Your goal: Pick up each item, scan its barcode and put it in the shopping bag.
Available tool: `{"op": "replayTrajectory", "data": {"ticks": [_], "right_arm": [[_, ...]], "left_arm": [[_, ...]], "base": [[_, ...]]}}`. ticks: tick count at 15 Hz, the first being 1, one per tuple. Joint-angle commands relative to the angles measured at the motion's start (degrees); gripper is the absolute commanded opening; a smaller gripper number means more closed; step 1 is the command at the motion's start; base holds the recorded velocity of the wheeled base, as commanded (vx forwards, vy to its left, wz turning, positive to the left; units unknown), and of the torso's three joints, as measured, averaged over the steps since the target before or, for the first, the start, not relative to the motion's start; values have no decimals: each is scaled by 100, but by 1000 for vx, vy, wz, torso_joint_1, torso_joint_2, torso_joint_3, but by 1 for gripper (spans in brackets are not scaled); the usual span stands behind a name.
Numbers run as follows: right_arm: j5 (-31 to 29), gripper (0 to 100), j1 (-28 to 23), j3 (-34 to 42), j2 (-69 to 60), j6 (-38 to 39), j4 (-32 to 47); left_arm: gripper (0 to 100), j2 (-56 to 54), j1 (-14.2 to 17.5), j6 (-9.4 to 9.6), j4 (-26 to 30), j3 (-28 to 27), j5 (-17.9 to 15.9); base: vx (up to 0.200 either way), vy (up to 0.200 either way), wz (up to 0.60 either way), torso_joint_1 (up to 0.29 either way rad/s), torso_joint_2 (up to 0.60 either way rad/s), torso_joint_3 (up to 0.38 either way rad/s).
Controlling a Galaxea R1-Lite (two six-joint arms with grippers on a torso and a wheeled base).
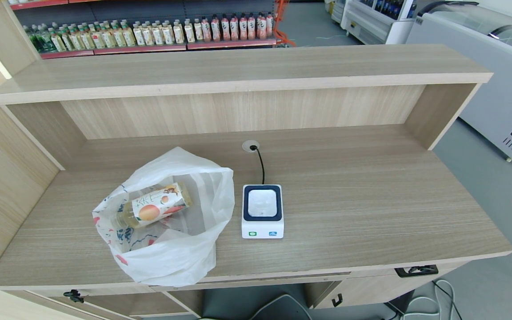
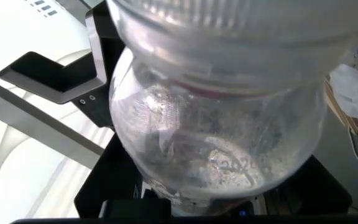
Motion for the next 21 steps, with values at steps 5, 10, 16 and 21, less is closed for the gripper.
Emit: {"op": "replayTrajectory", "data": {"ticks": [5, 10, 16, 21], "right_arm": [[-196, 0, -128, -8, -11, -211, -56], [-1716, 0, -1297, 229, 367, -2056, 138], [-6295, 0, -1139, -272, 876, -4632, 2203], [-6533, 0, -928, 177, 1166, -7611, 779]], "left_arm": [[100, -2, -1, -1, -4, 2, -5], [100, -2, -1, -1, -4, 2, 4], [100, -2, -1, -1, -4, 2, 4], [100, -2, -1, -1, -4, 2, -5]], "base": [[0, 0, 0, 0, 0, 0], [0, 0, 0, 0, 0, 0], [0, 0, 0, 0, 0, 0], [0, 0, 0, 0, 0, 0]]}}
